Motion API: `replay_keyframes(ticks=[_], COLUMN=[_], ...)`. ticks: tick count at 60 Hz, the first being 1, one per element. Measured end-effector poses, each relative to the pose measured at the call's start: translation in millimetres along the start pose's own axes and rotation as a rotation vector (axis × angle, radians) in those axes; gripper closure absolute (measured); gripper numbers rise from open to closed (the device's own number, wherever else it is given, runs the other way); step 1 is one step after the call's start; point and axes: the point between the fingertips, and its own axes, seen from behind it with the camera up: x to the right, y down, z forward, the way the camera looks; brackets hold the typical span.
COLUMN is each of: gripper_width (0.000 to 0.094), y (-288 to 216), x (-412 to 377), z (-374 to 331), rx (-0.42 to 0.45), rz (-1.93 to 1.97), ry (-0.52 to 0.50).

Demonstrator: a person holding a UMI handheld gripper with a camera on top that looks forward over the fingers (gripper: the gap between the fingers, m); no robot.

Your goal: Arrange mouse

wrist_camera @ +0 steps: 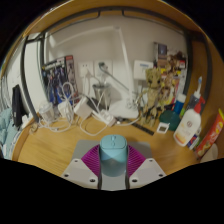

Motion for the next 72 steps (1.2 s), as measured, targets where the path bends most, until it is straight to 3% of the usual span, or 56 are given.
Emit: replay_keyframes(ticks=[13,20,28,30,33,35,49,61,72], gripper_width=[0.0610,0.0549,0.0419,0.0359,0.0189,0.0152,0.0149,0.0151,0.0146], y=[67,65,67,68,66,63,23,-15,-21], x=[-17,-17,-16,-16,-19,-21,-43,-68,-98], z=[30,32,32,30,24,19,-60,-153,-218], rx=[-0.110,-0.076,-0.097,-0.108,-0.115,-0.117,-0.112,-0.046,0.013], rz=[0.024,0.068,0.065,0.056,0.037,0.032,0.018,-0.001,-0.002], ry=[-0.017,0.007,0.031,0.035,0.036,0.038,0.031,0.049,0.046])
